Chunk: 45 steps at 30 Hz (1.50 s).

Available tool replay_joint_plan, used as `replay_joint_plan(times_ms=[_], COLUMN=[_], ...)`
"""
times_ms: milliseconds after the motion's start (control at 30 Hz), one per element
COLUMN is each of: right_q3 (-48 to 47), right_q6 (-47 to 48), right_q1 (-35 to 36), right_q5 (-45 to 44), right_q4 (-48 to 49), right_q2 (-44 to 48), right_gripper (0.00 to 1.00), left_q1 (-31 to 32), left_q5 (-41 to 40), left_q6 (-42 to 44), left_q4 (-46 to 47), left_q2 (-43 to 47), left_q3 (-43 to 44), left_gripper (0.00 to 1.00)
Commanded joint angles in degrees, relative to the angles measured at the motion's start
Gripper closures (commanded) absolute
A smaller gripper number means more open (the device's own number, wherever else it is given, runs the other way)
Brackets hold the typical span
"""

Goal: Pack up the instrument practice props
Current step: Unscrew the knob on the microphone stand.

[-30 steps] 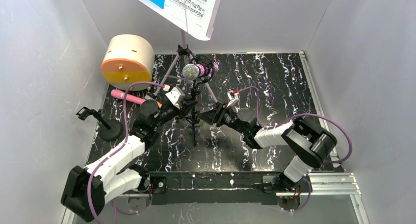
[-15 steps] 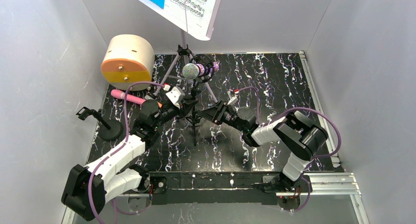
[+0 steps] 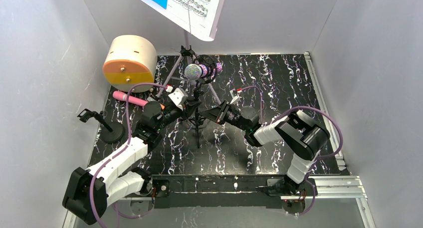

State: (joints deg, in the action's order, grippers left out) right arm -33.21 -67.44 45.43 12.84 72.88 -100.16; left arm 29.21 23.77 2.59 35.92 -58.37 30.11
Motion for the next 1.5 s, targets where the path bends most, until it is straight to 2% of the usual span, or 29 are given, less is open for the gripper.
replay_joint_plan(times_ms=[0, 33, 267, 733, 900, 1100, 1233, 1467], right_q3=[-3.19, -3.42, -5.68, -10.06, -12.08, -14.53, -12.78, -6.68], right_q6=[-0.11, 0.25, 7.29, 36.36, 52.49, 75.64, 92.91, 122.28], right_q1=[-0.22, -0.19, -0.43, 0.27, 2.37, 7.97, 11.94, 16.78], right_q5=[2.7, 3.22, 8.14, 6.0, 2.01, -6.73, -11.26, -16.86], right_q4=[3.83, 3.87, 1.92, -17.82, -25.62, -34.01, -33.19, -23.45], right_q2=[-0.74, -1.06, -1.85, 4.28, 7.04, 8.66, 8.67, 7.58], right_gripper=[0.94, 0.99, 0.99, 0.99, 0.99, 0.99, 0.99, 0.99], left_q1=[0.41, 0.41, 0.41, 1.0, 1.25, 1.29, 1.29, 1.29], left_q5=[0.84, 0.76, 1.27, 3.39, 2.63, 1.84, 0.71, -0.95], left_q6=[1.01, 1.01, 0.71, -4.61, -7.53, -12.33, -12.75, -11.58], left_q4=[-8.63, -8.62, -8.93, -7.28, -6.57, -6.61, -8.26, -11.15], left_q2=[-1.82, -1.9, -1.97, -4.01, -3.77, -2.65, -1.05, -0.08], left_q3=[-1.19, -1.19, -0.93, -0.45, -0.62, -1.74, -2.33, -1.87], left_gripper=[1.0, 1.0, 1.0, 1.0, 1.0, 1.0, 1.0, 1.0])
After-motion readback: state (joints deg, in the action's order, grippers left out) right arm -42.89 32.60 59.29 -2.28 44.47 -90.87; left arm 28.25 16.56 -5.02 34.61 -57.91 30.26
